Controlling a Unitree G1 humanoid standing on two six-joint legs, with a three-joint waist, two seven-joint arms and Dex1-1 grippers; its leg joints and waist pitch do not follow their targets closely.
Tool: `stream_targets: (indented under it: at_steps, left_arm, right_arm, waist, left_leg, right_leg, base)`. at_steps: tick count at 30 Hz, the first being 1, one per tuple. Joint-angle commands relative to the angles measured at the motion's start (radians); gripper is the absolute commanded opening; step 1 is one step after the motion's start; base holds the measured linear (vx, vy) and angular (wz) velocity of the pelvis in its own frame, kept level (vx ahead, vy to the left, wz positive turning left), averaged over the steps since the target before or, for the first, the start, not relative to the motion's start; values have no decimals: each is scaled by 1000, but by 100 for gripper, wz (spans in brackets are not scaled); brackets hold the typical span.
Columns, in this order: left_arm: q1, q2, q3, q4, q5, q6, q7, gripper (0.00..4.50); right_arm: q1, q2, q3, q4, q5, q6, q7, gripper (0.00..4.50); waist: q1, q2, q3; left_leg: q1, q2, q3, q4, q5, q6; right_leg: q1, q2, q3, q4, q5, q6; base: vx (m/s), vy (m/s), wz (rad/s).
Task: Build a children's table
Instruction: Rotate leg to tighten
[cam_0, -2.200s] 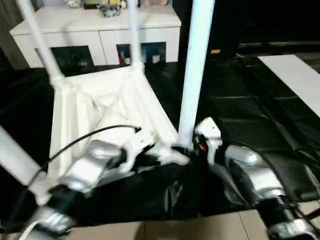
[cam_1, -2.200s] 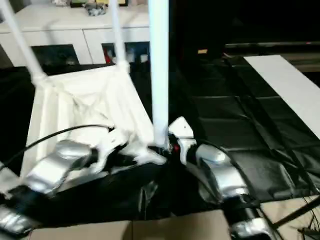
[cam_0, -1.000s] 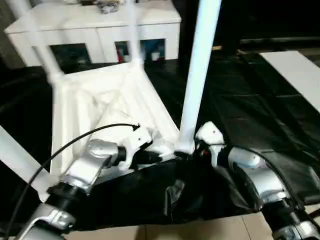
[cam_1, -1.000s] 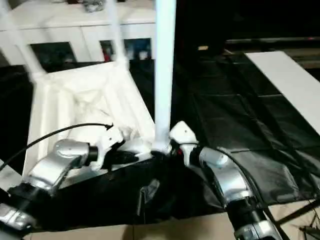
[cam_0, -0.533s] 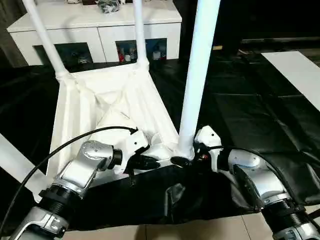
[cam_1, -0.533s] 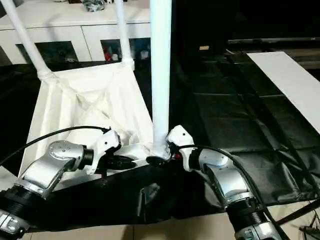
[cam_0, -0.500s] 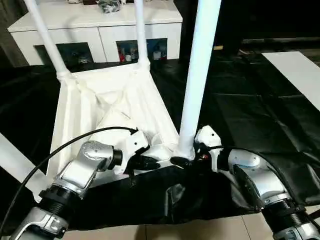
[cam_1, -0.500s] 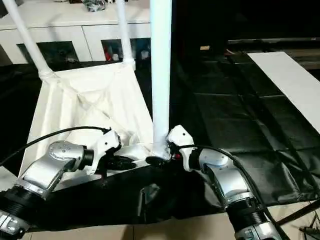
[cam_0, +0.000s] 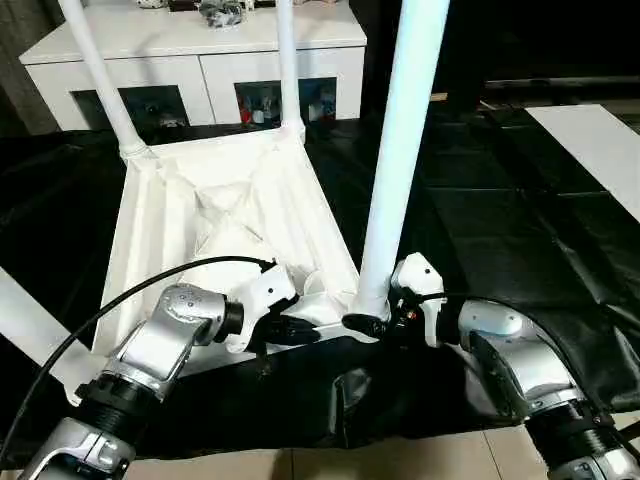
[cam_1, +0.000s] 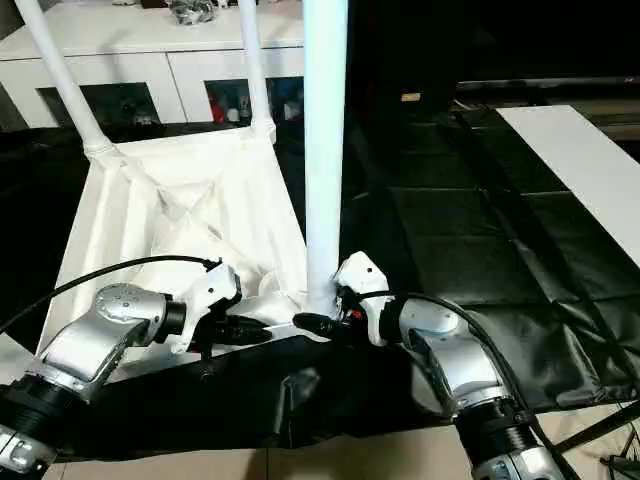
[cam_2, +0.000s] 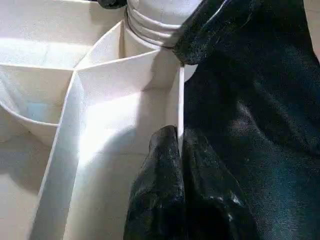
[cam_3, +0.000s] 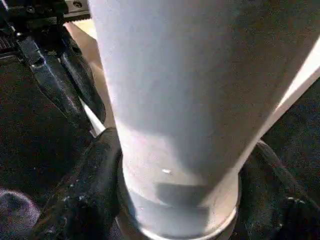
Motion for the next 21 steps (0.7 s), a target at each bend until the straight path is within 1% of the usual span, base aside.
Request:
stream_targets:
  at_steps: [1,2,3,4,5,6,7,8,9,11,12,13,15,16,17,18,19,20,21]
  left_arm:
    - [9,-10,-38,11,20,37,12,0]
    - [-7,-43,-27,52,49,52,97,0]
    - [-13,-58,-21,67,59,57,132,0]
    - [-13,-58,-21,67,59,57,132,0]
    - [-23,-86,-14,88,73,61,185,0]
    - [-28,-100,-12,98,80,66,212,0]
    - [-49,-154,1,136,102,96,315,0]
    - [-55,-168,5,146,106,109,338,0]
    - [-55,-168,5,146,106,109,338,0]
    - [-62,-179,6,156,114,121,362,0]
    - [-79,-204,8,183,129,132,411,0]
    - [-96,-229,12,212,144,137,459,0]
    - [-134,-279,21,279,164,131,541,0]
    - [-145,-289,19,297,171,126,557,0]
    - [-152,-294,18,306,176,123,565,0]
    - [-155,-296,19,309,175,123,564,0]
    - [-156,-294,20,307,174,123,559,0]
    - [-156,-289,18,302,172,125,552,0]
    - [-153,-277,10,293,174,125,538,0]
  right_arm:
    - [7,18,7,12,-19,21,-47,269]
    - [-8,69,-22,44,-36,48,-163,269]
    - [-13,88,-34,54,-41,58,-209,269]
    - [-13,88,-34,54,-41,58,-209,269]
    - [-19,128,-57,65,-47,77,-296,269]
    - [-22,150,-69,70,-53,86,-346,269]
    - [-31,222,-103,82,-57,124,-478,269]
    - [-33,239,-108,85,-61,130,-510,269]
    - [-33,239,-108,85,-61,130,-510,269]
    - [-36,256,-111,89,-69,131,-543,269]
    - [-43,288,-121,102,-81,138,-608,269]
    - [-50,317,-130,118,-94,144,-666,269]
    - [-72,371,-134,153,-123,157,-762,269]
    - [-82,382,-127,166,-133,153,-771,269]
    - [-88,389,-123,172,-134,146,-770,269]
    - [-89,396,-129,165,-115,135,-752,269]
    - [-87,397,-132,150,-94,123,-720,269]
    - [-84,394,-133,134,-77,112,-696,325]
    - [-80,385,-128,121,-74,100,-680,339]
  waist:
    - [-3,-5,-49]
    - [-4,-5,-46]
    - [-7,-4,-42]
    - [-9,-5,-37]
    - [-12,-6,-37]
    - [-15,-6,-36]
    - [-20,-3,-35]
    - [-21,-5,-36]
    - [-22,-7,-36]
    - [-21,-5,-38]
    - [-21,-2,-38]
    - [-22,-3,-39]
    - [-22,-2,-38]
    - [-20,-3,-38]
    - [-18,-3,-42]
    - [-16,-5,-42]
    - [-15,-3,-42]
    - [-15,-1,-43]
    - [-16,-2,-42]
  left_leg:
    - [-2,29,-5,-58,-103,67]
    - [-1,29,-5,-61,-125,58]
    - [-1,29,-4,-63,-141,50]
    - [3,28,-7,-71,-195,24]
    - [4,28,-6,-71,-216,16]
    - [8,29,-7,-72,-230,2]
    - [7,29,-7,-75,-238,-10]
    - [7,27,-12,-77,-251,-18]
    - [6,27,-12,-77,-252,-18]
    - [3,26,-12,-76,-244,-12]
    - [2,25,-10,-75,-232,-10]
    - [1,24,-10,-75,-229,-12]
    - [3,23,-10,-75,-224,-18]
    - [10,21,-9,-73,-240,-24]
    - [13,22,-9,-71,-235,-22]
    - [9,22,-8,-71,-226,-13]
    - [0,23,-10,-73,-214,-4]
    - [-1,24,-10,-73,-206,-1]
    - [-2,24,-11,-73,-209,1]
  right_leg:
    - [50,-62,38,-59,21,-261]
    - [49,-63,38,-64,-20,-256]
    - [45,-62,38,-68,-54,-252]
    - [45,-65,37,-77,-166,-234]
    - [44,-66,39,-81,-212,-224]
    - [39,-66,43,-87,-260,-206]
    - [37,-65,44,-88,-281,-195]
    - [37,-66,41,-91,-310,-180]
    - [37,-65,42,-91,-315,-173]
    - [36,-66,44,-92,-300,-166]
    - [33,-65,45,-92,-275,-165]
    - [34,-65,44,-91,-267,-166]
    - [31,-63,44,-92,-264,-167]
    - [27,-64,45,-96,-284,-167]
    - [29,-65,46,-95,-270,-169]
    - [30,-64,47,-93,-231,-172]
    - [37,-66,46,-89,-210,-171]
    - [37,-65,44,-88,-193,-169]
    - [38,-66,43,-87,-186,-171]
  base:
    - [0,0,0]
    - [0,0,0]
    - [0,0,0]
    - [0,0,0]
    - [0,0,0]
    - [0,0,0]
    - [0,0,0]
    - [0,0,0]
    - [0,0,0]
    - [0,0,0]
    - [0,0,0]
    - [0,0,0]
    - [0,0,0]
    - [0,0,0]
    - [0,0,0]
    - [0,0,0]
    - [0,0,0]
    - [0,0,0]
    - [0,0,0]
